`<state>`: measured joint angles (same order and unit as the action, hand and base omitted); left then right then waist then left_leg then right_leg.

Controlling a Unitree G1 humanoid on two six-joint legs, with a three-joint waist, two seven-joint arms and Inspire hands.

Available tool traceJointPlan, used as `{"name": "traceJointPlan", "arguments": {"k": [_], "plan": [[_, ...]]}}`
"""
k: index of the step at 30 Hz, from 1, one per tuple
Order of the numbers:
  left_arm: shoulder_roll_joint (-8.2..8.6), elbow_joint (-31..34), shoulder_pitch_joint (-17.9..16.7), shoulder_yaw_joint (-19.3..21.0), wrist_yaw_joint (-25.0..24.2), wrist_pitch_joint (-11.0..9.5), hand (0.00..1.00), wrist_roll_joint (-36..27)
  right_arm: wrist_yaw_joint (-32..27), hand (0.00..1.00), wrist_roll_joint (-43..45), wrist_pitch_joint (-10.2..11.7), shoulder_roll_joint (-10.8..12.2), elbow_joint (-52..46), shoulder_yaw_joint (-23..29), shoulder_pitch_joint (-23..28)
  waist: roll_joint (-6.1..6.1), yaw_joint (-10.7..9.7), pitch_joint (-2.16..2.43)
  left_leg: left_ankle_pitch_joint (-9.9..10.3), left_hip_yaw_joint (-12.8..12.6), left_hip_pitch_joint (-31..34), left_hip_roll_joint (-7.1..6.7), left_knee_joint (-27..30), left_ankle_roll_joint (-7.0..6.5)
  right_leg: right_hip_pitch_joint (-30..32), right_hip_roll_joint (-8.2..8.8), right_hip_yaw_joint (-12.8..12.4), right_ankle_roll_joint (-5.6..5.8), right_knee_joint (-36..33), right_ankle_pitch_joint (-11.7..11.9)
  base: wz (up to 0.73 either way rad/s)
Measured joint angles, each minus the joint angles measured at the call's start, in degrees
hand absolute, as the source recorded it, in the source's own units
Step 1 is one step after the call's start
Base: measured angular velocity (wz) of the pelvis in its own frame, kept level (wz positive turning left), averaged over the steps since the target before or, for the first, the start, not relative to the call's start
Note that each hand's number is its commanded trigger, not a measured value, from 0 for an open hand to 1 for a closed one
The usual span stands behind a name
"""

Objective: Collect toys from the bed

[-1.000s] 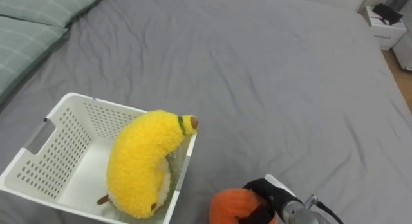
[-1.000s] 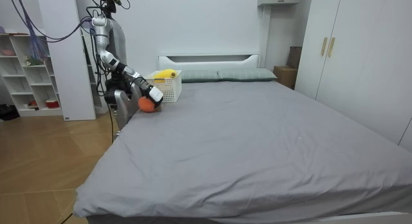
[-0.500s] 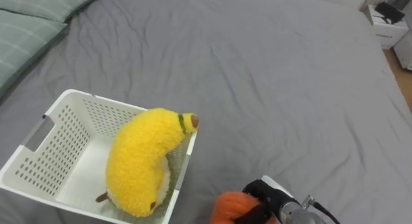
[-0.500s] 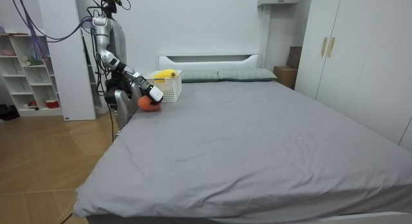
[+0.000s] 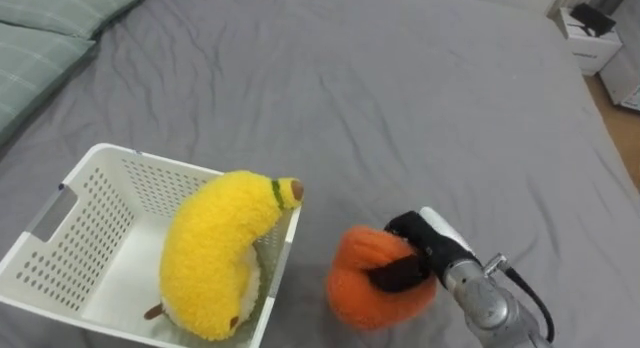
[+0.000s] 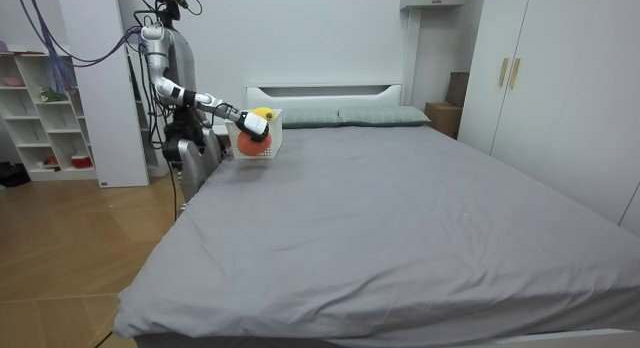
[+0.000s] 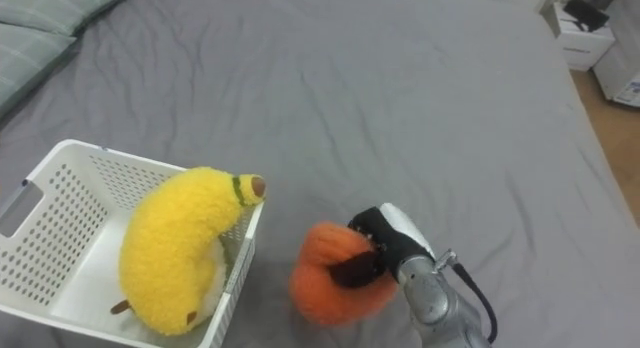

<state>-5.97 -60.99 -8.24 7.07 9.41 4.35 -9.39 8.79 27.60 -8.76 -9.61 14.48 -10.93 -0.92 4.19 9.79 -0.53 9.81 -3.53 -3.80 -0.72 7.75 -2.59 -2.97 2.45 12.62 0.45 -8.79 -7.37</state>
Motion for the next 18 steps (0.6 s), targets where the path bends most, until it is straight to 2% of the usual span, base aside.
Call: {"name": "traceJointPlan", "arguments": {"k": [2, 5, 8, 18], "plan": [[0.05, 0.0, -0.1, 0.0, 0.0, 0.0, 0.00, 0.1, 0.0, 1.00, -0.6, 0.0, -0.1, -0.9, 1.0, 0.0, -0.30, -0.2, 0.21, 0.0, 0.0, 0.0, 0.00, 0.1, 0.00, 0.0, 0.07, 0.0, 0.00, -0.2, 0.0, 0.00], [0.08, 0.0, -0.1, 0.0, 0.0, 0.0, 0.00, 0.1, 0.0, 1.00, -1.1, 0.0, -1.6, -4.0, 1.4, -0.2, -0.72, -0.5, 0.29, 0.0, 0.0, 0.0, 0.00, 0.1, -0.01, 0.0, 0.39, -0.1, 0.00, -0.3, 0.0, 0.00], [0.14, -0.7, 0.0, 1.2, 0.0, -0.1, 0.00, 0.4, 0.0, 1.00, -1.1, 0.0, -1.6, -6.8, 3.5, -0.4, -0.72, -0.4, 0.30, 0.0, -0.1, -0.1, 0.01, 0.0, 0.00, 0.0, 0.29, -0.2, 0.00, -0.2, 0.0, 0.00], [-0.02, -1.6, -0.1, 2.9, 1.2, -1.1, 0.00, 2.5, 0.0, 1.00, -2.4, 0.4, -2.3, -13.9, 6.5, -3.1, 0.00, -0.6, -0.13, 0.0, -0.2, -0.1, 0.00, -0.2, 0.00, 0.1, 0.05, -0.1, 0.01, -0.2, 0.0, 0.00]]}}
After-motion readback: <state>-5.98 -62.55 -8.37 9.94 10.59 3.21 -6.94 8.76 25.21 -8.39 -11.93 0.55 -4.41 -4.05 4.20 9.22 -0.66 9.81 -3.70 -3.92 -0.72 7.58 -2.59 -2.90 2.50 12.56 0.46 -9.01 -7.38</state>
